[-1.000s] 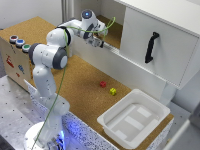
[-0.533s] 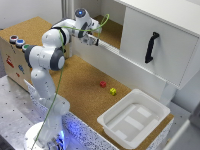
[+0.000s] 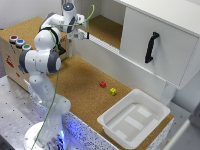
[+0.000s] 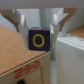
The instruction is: Put the purple object on top of the drawer
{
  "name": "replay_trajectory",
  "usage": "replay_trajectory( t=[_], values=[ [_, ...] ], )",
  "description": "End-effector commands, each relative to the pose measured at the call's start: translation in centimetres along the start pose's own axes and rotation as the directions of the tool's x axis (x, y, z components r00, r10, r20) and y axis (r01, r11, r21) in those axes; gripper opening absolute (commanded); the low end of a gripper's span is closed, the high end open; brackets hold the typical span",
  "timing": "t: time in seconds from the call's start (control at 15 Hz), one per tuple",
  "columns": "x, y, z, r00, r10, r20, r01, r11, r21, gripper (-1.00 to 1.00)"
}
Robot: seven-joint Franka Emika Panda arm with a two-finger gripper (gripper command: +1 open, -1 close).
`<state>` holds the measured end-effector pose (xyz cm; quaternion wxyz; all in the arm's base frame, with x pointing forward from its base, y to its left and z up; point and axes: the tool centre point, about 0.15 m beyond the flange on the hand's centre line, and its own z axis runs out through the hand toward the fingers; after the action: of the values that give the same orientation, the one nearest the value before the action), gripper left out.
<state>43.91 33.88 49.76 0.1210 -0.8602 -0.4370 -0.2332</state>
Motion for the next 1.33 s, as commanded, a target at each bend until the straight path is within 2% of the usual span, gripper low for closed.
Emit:
replay_trajectory(
  t=[0.0, 0.13, 0.27, 0.4, 0.67, 1.0, 1.27],
  values=[
    [1.6, -4.2, 0.6, 0.975, -0.202, 0.097, 0.165, 0.941, 0.296, -1.0],
    [2.4, -5.6, 1.8, 0.962, -0.257, 0.088, 0.211, 0.912, 0.353, -1.0],
    [2.9, -6.3, 2.9, 0.95, -0.3, 0.088, 0.245, 0.891, 0.383, -1.0],
    [3.3, -7.3, 4.3, 0.924, -0.374, 0.074, 0.315, 0.859, 0.403, -1.0],
    [2.4, -9.5, 6.2, 0.821, -0.57, 0.006, 0.517, 0.749, 0.414, -1.0],
    [1.6, -9.5, 8.0, 0.807, -0.586, -0.077, 0.549, 0.696, 0.463, -1.0],
    [2.5, -9.6, 9.0, 0.792, -0.6, -0.117, 0.575, 0.667, 0.475, -1.0]
  ],
)
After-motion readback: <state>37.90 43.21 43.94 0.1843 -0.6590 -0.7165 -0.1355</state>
